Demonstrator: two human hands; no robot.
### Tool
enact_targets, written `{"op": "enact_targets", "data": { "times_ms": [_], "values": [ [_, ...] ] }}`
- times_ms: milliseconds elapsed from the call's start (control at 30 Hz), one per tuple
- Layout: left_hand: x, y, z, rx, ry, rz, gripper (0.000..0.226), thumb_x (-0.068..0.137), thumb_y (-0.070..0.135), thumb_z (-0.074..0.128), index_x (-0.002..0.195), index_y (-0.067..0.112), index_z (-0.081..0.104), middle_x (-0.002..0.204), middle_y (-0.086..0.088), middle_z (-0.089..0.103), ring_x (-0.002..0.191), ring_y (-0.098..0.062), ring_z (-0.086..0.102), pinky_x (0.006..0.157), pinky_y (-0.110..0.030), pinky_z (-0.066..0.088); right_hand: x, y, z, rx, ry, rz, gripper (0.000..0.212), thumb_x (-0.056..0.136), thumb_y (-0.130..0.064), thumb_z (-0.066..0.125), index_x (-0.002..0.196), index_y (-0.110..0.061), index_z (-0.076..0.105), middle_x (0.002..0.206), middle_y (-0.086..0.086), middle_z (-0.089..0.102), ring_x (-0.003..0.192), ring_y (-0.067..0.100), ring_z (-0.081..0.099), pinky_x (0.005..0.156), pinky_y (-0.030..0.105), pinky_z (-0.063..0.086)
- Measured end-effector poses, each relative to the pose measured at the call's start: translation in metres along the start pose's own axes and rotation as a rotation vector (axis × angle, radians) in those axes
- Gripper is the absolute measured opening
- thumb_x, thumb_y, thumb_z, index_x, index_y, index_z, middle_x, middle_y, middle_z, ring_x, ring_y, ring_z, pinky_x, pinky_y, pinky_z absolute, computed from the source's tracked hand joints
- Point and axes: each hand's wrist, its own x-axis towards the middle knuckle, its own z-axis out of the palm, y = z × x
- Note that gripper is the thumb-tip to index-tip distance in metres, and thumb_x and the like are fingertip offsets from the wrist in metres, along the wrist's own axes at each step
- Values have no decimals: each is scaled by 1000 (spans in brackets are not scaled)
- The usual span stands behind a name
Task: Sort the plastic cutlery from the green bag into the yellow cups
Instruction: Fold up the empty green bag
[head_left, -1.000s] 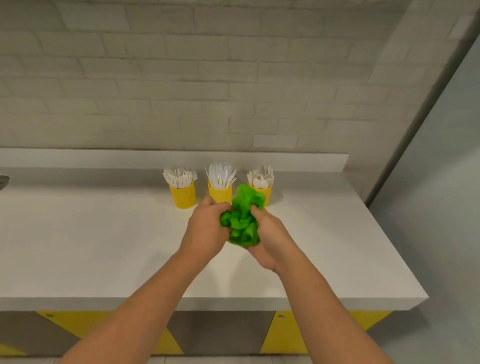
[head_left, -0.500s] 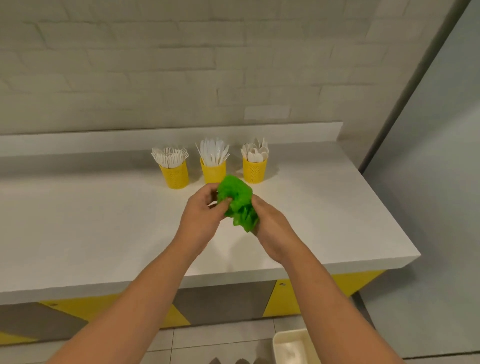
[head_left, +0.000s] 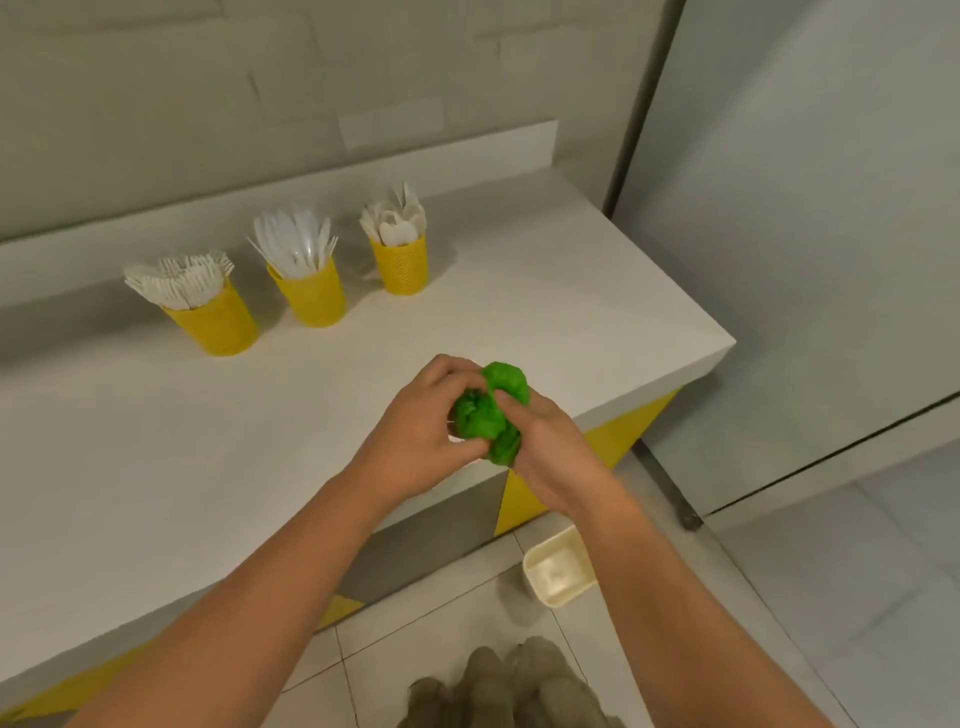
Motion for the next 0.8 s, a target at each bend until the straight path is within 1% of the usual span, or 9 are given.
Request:
{"op": "enact_targets", "data": {
  "times_ms": [67,133,233,300,367,533,600,667,800],
  "values": [
    [4,2,25,36,-55,0,40,81,21,82,118,20,66,114,8,57,92,-2,56,78,-17,47,-7,11,-26,-134,59,47,27,108,-30,46,124,-20,64,116,12,74,108,31,70,99,52,54],
    [5,6,50,62,-53,-44,33,83,21,77,115,20,66,107,7,62,91,-10,59,78,-28,51,-15,22,-49,-280,95,87,28,106,-38,47,127,-26,62,112,8,74,92,25,72,94,51,57],
    [4,11,96,49,-95,-140,28,83,19,75,109,21,67,102,5,67,89,-16,62,78,-35,52,-34,46,-86,-280,192,53,33,103,-28,56,136,-33,56,118,13,64,81,24,68,88,51,60],
    [3,11,130,-9,-188,-197,29,81,14,76,108,20,68,97,6,67,86,-17,62,73,-29,49,-47,67,-113,-201,240,14,46,97,-6,64,134,-32,57,119,19,58,80,27,69,85,48,62],
    [6,10,164,-75,-245,-259,32,79,8,78,108,20,68,95,7,65,84,-15,60,65,-13,41,-49,93,-140,-214,325,27,48,88,8,64,122,-26,62,115,19,59,74,23,68,75,38,62],
    [15,-10,265,-248,-405,-460,52,84,8,79,131,21,64,117,3,60,87,0,61,70,-1,43,-30,167,-215,-69,584,167,33,87,13,61,114,-5,64,96,17,64,60,12,63,57,23,53],
    [12,-29,312,-321,-357,-600,56,86,17,79,137,28,59,130,0,54,102,-8,65,81,-11,49,-16,203,-245,-50,641,214,29,87,11,63,108,-11,66,89,16,65,62,13,63,56,24,53],
    [6,-54,355,-283,-298,-724,57,87,27,77,140,33,56,133,-1,49,116,-15,59,92,-26,46,2,243,-274,-79,707,276,31,86,7,65,98,-22,64,89,12,66,68,15,62,57,25,51],
    [-16,-110,429,-296,-310,-917,47,92,25,70,137,28,58,121,-3,62,105,-19,61,95,-36,51,40,331,-321,-152,788,396,26,88,-3,61,96,-27,57,103,9,63,85,21,60,61,29,49]
  ]
}}
